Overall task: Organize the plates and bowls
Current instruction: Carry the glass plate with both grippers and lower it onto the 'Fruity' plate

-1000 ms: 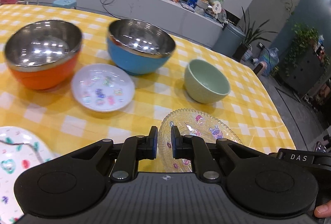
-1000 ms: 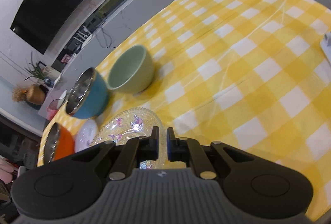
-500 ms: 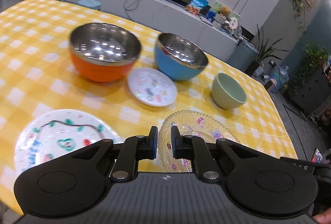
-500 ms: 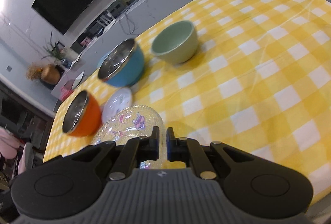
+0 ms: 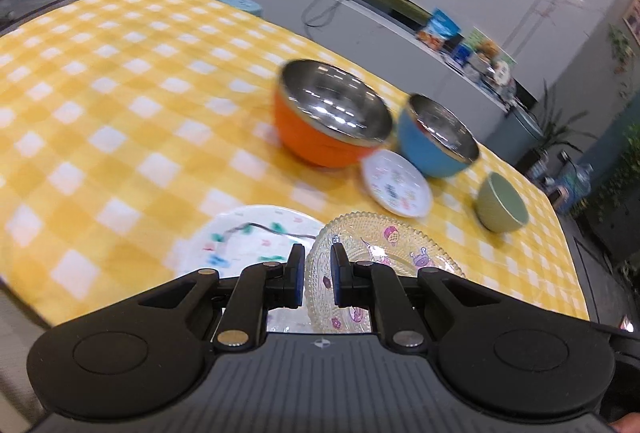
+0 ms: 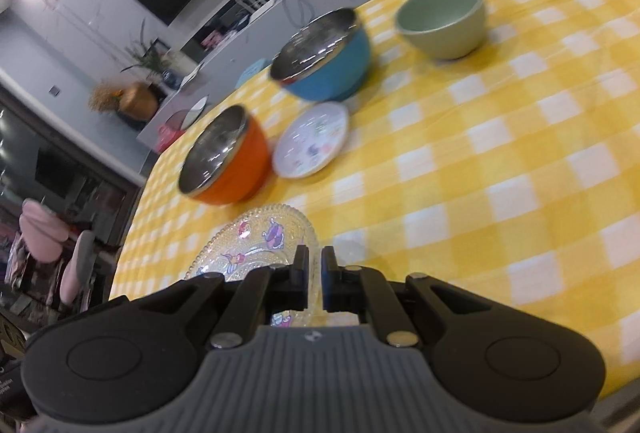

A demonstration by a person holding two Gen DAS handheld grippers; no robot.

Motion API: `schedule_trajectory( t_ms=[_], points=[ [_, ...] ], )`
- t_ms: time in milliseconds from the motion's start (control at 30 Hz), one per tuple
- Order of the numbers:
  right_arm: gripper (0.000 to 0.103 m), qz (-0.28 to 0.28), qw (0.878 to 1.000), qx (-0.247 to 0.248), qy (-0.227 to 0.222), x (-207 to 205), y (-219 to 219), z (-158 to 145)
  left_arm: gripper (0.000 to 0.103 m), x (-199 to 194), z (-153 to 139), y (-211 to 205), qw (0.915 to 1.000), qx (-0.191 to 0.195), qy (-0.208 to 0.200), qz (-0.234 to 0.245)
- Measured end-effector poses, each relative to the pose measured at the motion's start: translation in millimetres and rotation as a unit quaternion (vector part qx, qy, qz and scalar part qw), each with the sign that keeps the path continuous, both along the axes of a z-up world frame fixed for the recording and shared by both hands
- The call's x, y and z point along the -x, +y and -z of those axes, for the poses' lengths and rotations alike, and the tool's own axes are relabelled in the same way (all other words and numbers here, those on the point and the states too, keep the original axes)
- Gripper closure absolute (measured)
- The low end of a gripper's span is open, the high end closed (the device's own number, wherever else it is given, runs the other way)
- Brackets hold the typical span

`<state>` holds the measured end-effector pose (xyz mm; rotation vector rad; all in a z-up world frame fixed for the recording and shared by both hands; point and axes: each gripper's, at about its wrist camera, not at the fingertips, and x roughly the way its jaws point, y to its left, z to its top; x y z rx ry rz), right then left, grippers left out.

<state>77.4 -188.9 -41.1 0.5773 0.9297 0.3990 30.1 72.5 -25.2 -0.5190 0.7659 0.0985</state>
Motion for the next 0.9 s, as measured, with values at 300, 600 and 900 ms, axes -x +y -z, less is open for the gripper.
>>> schedule_trajectory(
  t_ms=[300, 600, 900],
  points=[
    [0.099, -0.051, 0.999, 0.007, -0.011, -9, 50, 9, 0.089, 7, 11, 38, 0.9985, -0.005, 0.026, -0.048],
    [0.099, -0.071, 0.997, 0.038, -0.021, -14, 67, 23, 0.089, 3, 22, 39, 0.9963, -0.025, 0.058, -0.057],
    [0.098, -0.078, 0.994, 0.062, -0.036, -14, 72, 26, 0.089, 1, 25, 36, 0.9961, -0.036, 0.058, -0.055]
  ],
)
